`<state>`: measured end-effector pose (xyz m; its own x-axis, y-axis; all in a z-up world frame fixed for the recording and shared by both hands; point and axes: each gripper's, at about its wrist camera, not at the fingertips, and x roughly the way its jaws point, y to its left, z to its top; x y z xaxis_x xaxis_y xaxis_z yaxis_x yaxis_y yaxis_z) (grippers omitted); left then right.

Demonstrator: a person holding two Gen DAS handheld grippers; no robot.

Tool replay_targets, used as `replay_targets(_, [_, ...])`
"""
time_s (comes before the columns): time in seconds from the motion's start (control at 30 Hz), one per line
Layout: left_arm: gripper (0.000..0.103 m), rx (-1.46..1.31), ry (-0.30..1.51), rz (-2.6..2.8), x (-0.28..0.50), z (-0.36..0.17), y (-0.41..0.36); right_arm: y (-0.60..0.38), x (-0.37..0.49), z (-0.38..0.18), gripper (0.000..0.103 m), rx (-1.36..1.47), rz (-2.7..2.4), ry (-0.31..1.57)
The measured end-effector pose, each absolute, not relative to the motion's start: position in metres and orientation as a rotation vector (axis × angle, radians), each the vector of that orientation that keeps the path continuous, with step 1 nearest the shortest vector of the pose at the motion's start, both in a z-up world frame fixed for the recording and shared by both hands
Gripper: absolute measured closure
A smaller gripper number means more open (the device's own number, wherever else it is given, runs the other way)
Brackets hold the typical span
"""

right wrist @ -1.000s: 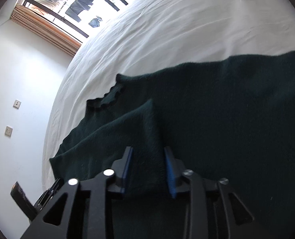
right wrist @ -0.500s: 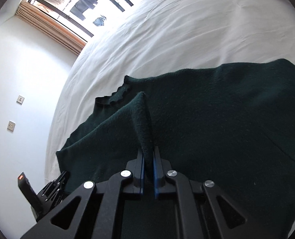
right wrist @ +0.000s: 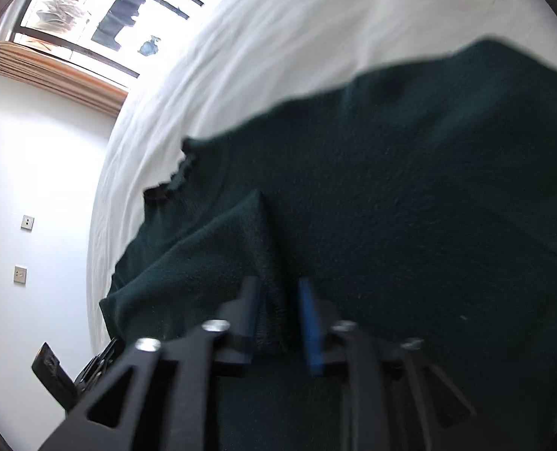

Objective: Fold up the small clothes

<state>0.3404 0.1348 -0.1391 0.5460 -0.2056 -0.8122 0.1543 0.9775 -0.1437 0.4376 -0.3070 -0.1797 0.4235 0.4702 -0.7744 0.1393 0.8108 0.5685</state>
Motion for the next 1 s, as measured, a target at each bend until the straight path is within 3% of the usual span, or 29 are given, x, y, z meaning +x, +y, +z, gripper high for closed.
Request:
replay_targets(0.03, [0.095, -0.077, 0.957, -0.208, 0.338, -0.137, 0.139, -0.307, 0.433, -0.171, 0.055, 0.584, 0.205, 1.099])
replay_targets(0.23, [0.095, -0.108, 0.901, -0.141, 0.34, -0.125, 0.156, -0.284, 0.409, -0.132, 0.054, 0.468, 0.262, 0.964])
replay_targets(0.5, [0.095, 0.09, 0.944, -0.107, 0.342, -0.159, 0.125, -0.207, 0.404, -0.151, 0.061, 0.253, 0.412, 1.041])
replay_targets(0.53, [0.095, 0.125, 0.935, -0.097, 0.34, -0.161, 0.121, -0.204, 0.408, -0.162, 0.063, 0.227, 0.395, 1.078])
replay_targets(0.57, [0.095, 0.182, 0.93, -0.08, 0.339, -0.163, 0.115, -0.204, 0.411, -0.171, 0.075, 0.192, 0.361, 1.089])
replay_targets(0.63, [0.095, 0.261, 0.929, -0.051, 0.338, -0.165, 0.105, -0.206, 0.411, -0.176, 0.089, 0.152, 0.34, 1.056])
replay_targets(0.67, [0.095, 0.285, 0.926, -0.036, 0.337, -0.165, 0.101, -0.212, 0.412, -0.176, 0.09, 0.171, 0.335, 1.059])
replay_targets(0.9, [0.094, 0.341, 0.816, 0.053, 0.318, -0.139, 0.091, -0.233, 0.394, -0.146, 0.083, 0.266, 0.357, 0.988])
replay_targets(1.0, [0.095, 0.383, 0.91, 0.056, 0.331, -0.161, 0.086, -0.213, 0.397, -0.142, 0.075, 0.286, 0.422, 0.962])
